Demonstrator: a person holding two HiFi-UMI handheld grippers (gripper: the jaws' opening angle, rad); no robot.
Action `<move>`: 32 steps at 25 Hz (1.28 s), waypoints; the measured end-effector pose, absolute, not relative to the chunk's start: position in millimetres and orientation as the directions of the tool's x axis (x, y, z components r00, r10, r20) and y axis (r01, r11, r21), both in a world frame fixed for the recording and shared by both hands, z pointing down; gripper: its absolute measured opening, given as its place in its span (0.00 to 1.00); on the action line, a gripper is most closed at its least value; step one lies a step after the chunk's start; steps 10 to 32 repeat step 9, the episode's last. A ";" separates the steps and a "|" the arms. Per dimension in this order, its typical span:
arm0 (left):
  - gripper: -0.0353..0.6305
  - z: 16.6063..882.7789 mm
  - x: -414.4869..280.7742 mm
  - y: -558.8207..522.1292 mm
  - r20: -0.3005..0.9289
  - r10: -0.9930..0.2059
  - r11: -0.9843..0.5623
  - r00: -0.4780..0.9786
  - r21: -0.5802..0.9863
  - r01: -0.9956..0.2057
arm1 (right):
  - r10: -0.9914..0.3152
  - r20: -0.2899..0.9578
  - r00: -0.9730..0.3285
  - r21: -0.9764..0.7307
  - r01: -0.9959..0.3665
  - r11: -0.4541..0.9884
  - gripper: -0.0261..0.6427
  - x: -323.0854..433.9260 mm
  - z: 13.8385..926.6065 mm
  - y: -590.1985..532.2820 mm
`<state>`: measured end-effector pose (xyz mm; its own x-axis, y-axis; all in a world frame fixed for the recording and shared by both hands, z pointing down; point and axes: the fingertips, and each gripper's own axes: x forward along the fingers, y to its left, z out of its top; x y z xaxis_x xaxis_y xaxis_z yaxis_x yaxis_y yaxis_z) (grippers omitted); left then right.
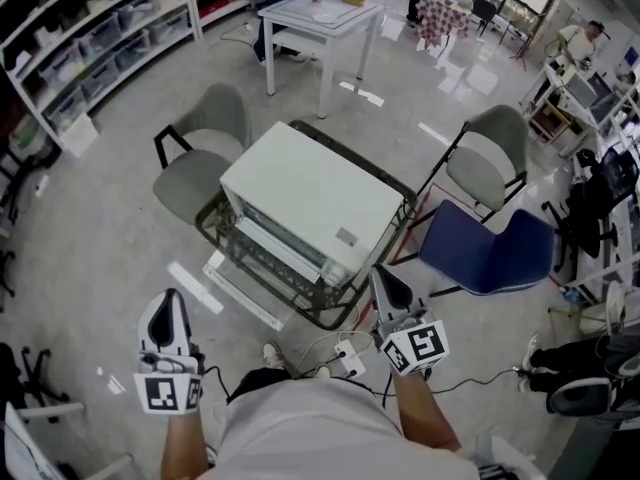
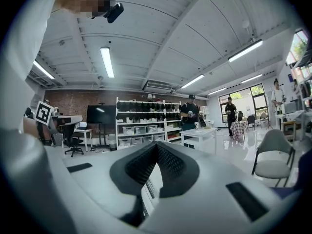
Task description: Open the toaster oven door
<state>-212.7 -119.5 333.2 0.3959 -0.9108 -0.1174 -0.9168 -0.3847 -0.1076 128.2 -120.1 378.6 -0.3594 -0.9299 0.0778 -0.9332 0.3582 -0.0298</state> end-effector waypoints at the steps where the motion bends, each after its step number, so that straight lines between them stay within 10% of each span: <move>1: 0.08 333.4 -213.9 -118.8 -0.117 -0.911 -0.384 0.396 -0.109 -0.917 | -0.930 0.077 -0.360 -0.029 -0.933 0.359 0.07 126.9 378.9 -119.7; 32: 0.08 328.1 -215.9 -121.4 -0.125 -0.912 -0.383 0.392 -0.088 -0.920 | -0.929 0.074 -0.364 -0.029 -0.932 0.363 0.07 122.8 373.6 -123.7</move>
